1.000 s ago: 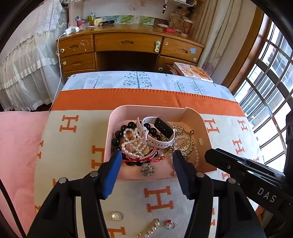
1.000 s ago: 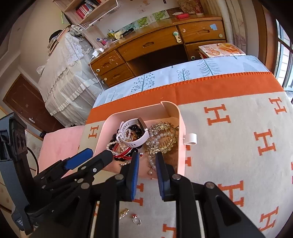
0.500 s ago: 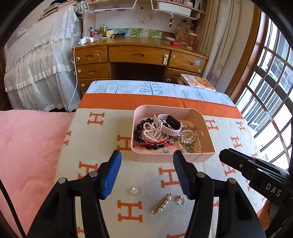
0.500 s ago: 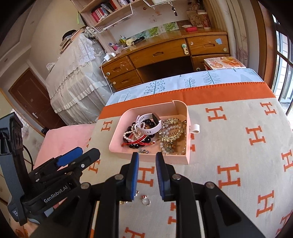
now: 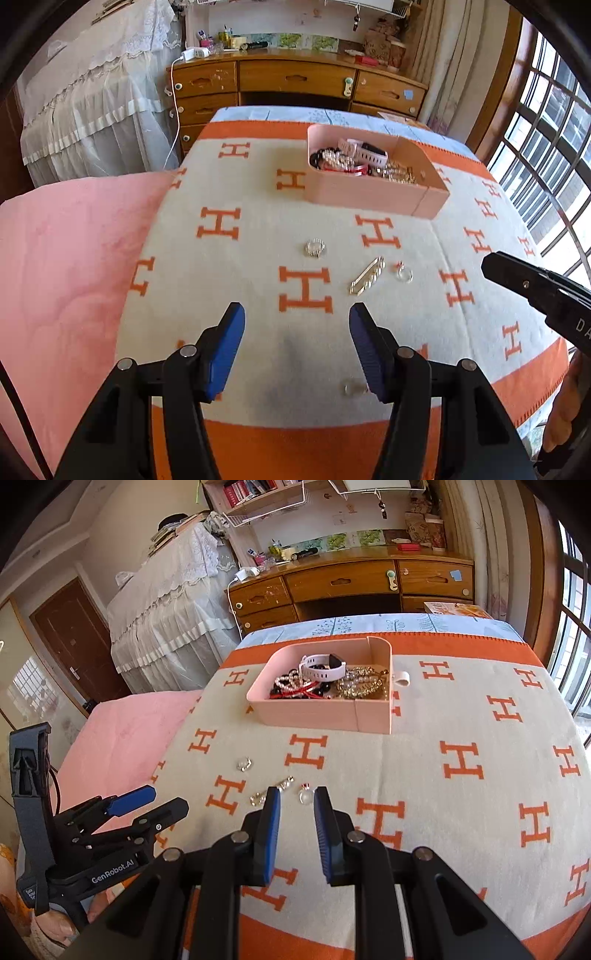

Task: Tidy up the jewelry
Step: 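Move the left tool to the pink-gem ring while the right tool reaches the red-gem ring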

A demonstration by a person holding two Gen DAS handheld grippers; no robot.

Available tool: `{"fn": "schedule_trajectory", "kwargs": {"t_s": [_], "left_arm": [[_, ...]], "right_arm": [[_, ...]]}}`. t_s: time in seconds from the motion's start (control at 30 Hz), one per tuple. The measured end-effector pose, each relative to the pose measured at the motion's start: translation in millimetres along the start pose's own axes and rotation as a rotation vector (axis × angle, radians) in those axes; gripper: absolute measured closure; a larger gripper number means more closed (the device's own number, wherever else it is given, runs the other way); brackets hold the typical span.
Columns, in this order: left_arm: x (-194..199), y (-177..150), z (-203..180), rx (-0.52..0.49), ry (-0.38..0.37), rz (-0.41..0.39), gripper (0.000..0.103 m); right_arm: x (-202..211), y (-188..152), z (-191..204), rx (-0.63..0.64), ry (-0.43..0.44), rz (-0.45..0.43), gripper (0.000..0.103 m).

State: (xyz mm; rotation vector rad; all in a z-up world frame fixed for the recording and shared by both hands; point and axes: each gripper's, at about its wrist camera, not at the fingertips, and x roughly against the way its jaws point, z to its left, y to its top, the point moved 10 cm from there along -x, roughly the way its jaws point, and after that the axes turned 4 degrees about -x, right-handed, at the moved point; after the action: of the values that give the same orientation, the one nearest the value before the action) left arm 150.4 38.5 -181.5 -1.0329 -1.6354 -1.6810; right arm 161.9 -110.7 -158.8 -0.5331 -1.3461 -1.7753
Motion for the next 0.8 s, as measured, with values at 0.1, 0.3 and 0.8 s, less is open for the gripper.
{"fn": "schedule_trajectory", "kwargs": {"t_s": [0.1,0.3,0.8], "left_arm": [[-7.6,-25.9,-8.5,-0.034,-0.021,0.037,0.046],[-8.4,-65.3,-28.1,-0.117,-0.045,0.092,0.046],[-17.4,-63.2,-66.3,-0.025,-0.288,0.135,0.046]], "right_arm": [[-8.7,-20.1,-5.1,0.013,-0.025,0.033,0.084],[-25.4,-57.7,-24.9,-0.009,-0.045,0.116,0.084],[-36.6,-71.1,-23.3,0.037,-0.047,0.129,0.084]]}}
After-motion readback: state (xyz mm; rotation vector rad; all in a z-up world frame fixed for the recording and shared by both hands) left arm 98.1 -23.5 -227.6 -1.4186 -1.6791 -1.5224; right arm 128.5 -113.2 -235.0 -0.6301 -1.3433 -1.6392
